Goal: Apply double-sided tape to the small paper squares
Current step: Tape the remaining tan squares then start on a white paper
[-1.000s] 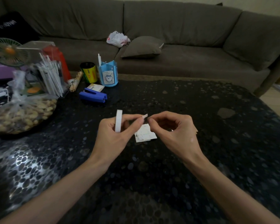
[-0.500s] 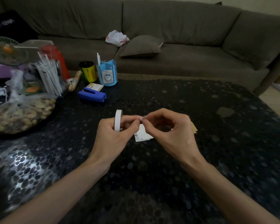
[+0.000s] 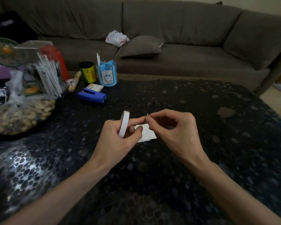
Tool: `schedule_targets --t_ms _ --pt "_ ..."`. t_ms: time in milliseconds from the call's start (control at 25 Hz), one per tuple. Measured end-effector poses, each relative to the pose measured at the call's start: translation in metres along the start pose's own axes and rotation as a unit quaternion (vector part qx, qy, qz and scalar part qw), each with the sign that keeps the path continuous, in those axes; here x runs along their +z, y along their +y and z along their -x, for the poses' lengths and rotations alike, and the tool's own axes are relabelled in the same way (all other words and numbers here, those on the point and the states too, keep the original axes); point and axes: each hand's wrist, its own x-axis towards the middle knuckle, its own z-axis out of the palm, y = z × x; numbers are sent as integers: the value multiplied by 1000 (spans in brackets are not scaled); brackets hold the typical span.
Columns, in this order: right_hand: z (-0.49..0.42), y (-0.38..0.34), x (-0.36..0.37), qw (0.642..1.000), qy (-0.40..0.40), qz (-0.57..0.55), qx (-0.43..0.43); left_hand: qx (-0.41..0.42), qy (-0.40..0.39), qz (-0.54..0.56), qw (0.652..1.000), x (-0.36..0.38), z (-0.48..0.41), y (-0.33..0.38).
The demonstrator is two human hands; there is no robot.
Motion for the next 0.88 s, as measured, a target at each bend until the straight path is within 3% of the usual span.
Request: schedule_targets --t_ms 880 --pt "1 -1 -1 997 -5 61 -40 9 -5 -24 1000 -1 0 -5"
